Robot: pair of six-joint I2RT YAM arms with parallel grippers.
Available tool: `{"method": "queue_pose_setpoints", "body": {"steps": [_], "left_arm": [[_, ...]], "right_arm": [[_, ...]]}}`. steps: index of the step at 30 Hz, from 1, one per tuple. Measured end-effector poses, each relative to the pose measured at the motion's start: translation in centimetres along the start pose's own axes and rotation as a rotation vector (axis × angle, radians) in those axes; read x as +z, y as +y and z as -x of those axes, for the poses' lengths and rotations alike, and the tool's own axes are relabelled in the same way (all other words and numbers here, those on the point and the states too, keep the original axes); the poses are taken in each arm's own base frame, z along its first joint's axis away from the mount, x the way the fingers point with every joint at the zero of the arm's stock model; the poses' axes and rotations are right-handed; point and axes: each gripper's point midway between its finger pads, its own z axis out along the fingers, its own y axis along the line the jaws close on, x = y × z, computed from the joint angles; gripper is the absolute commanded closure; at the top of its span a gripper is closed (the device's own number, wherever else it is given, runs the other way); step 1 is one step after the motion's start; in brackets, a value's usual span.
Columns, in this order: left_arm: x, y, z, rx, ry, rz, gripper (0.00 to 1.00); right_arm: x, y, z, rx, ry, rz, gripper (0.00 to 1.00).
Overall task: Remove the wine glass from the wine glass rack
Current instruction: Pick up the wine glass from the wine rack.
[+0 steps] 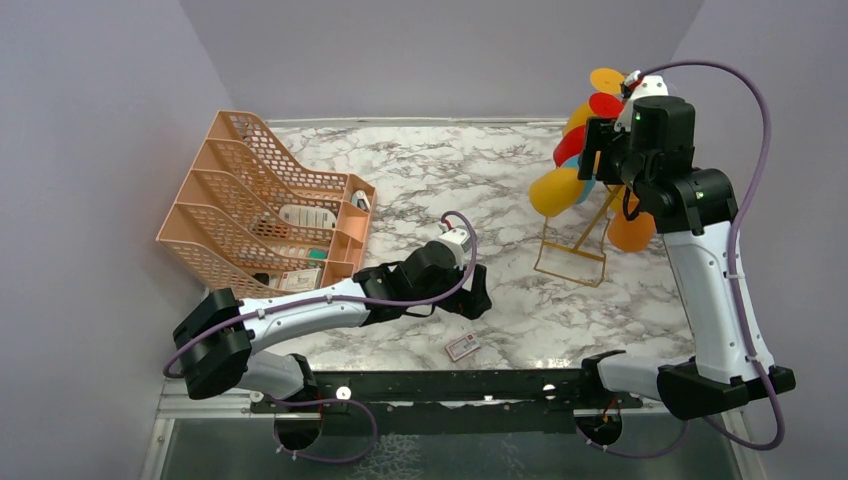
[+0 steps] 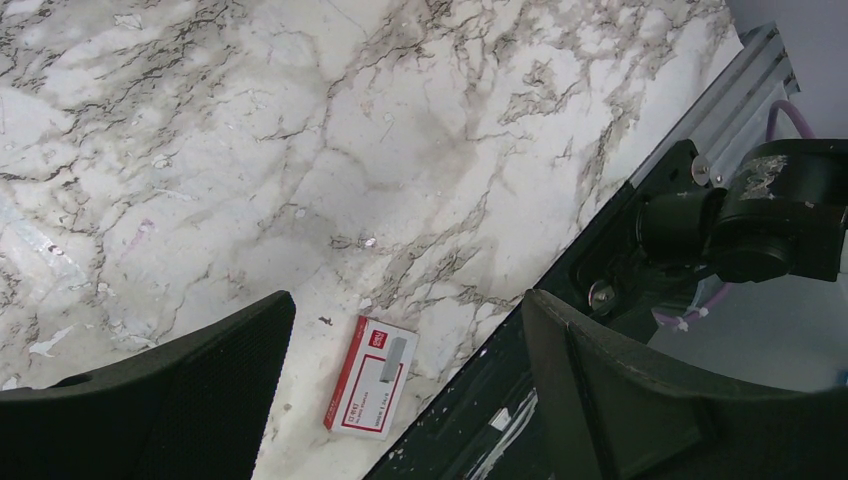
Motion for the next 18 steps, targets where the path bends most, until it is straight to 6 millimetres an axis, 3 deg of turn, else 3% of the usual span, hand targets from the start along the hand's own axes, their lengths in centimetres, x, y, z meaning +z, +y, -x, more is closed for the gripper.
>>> {"method": "queue_pose_setpoints", "body": {"steps": [18], "left_arm": [[0.0,-0.1,0.0,-0.017,-0.001,0.001,0.09]], "right_arm": [[0.8,1.6,0.9,-0.017,-0.027,0.079,0.42]]}}
